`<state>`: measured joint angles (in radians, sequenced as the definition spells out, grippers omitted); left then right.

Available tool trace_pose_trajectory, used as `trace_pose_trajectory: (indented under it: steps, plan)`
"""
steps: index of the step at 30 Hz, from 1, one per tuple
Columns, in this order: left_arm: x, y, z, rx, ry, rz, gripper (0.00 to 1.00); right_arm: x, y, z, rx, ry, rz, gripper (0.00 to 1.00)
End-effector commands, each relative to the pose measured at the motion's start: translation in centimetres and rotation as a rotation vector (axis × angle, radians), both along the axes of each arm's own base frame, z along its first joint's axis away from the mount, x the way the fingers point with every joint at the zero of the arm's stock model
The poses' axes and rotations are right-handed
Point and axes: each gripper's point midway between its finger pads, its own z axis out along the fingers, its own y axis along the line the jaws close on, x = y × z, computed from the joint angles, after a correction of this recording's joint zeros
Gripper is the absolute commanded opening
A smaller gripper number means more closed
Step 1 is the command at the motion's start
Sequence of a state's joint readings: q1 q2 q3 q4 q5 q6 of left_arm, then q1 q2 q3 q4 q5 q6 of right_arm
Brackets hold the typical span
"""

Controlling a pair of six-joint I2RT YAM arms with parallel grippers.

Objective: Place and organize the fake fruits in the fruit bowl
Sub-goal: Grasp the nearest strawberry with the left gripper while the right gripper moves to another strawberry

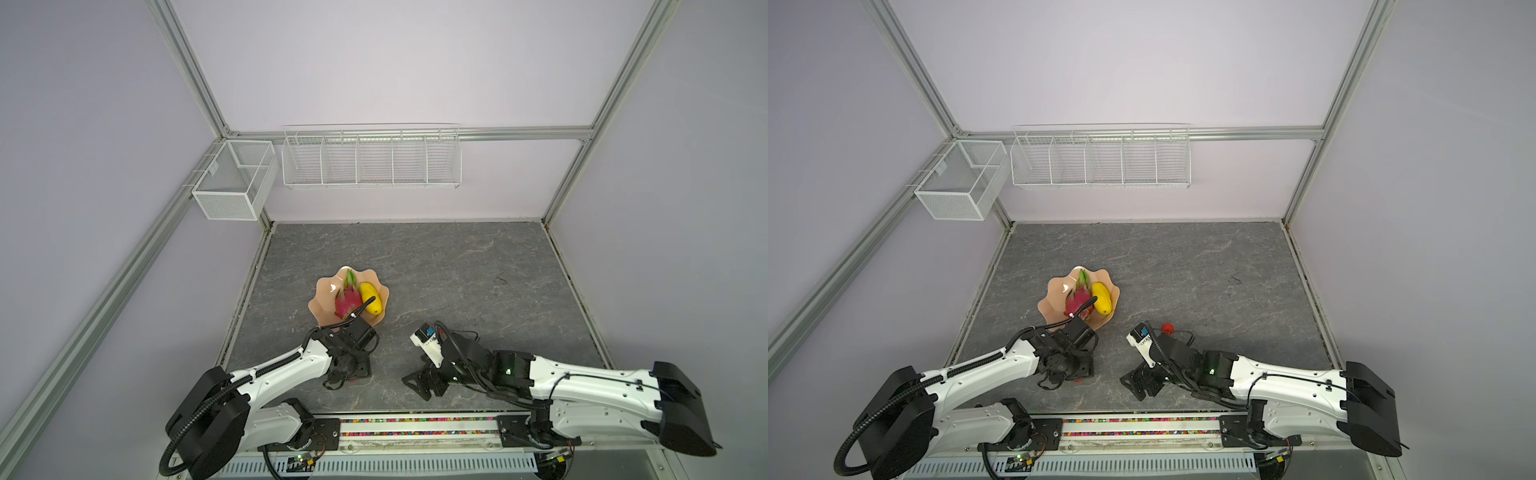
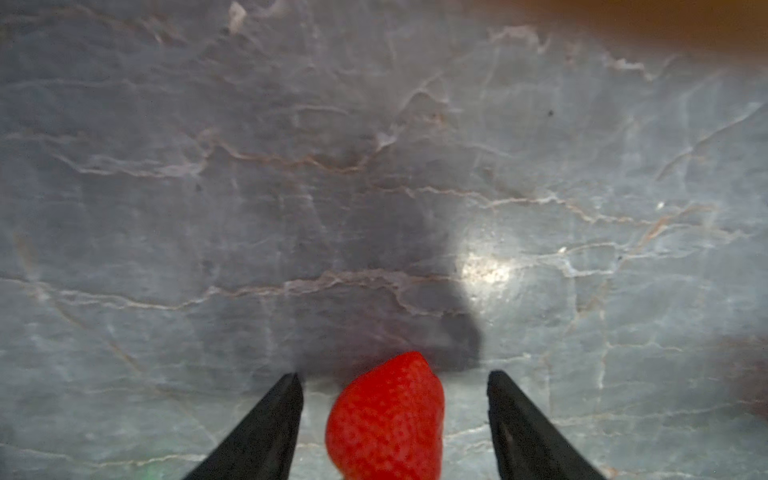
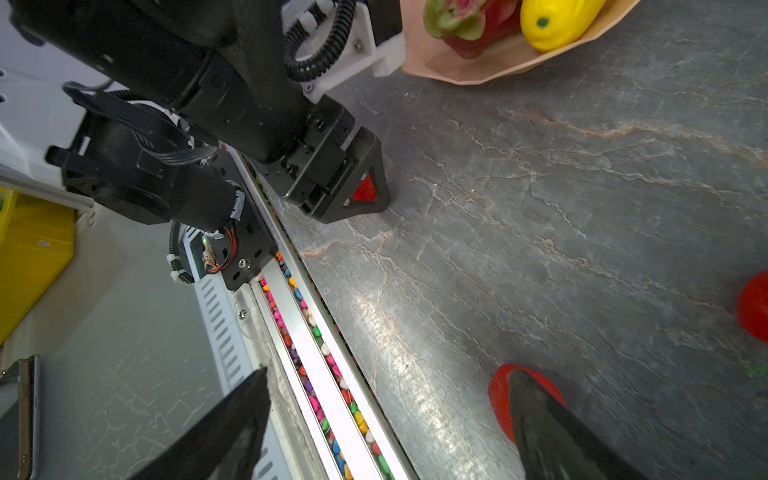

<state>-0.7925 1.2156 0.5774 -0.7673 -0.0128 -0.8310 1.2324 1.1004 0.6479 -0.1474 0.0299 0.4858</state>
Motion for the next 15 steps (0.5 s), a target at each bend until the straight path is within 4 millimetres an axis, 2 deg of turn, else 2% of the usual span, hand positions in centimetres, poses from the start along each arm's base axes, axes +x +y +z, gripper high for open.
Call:
trace_pose_trajectory:
  steps: [1,9,15]
  plan:
    - [-0.5,0.1,-0.2,-0.004,0.011,-0.008,0.68,-0.2,-0.8,0.1,0.0,-0.011,-0.006,0.91]
    - [0.6,-0.6,-0.3,-0.02,-0.028,-0.006,0.62,0.1,-0.8,0.1,-0.014,-0.022,-0.012,0.92]
    - [0.4,-0.8,-0.5,-0.013,0.0,-0.017,0.54,0.1,-1.1,-0.1,-0.023,-0.024,-0.019,0.92]
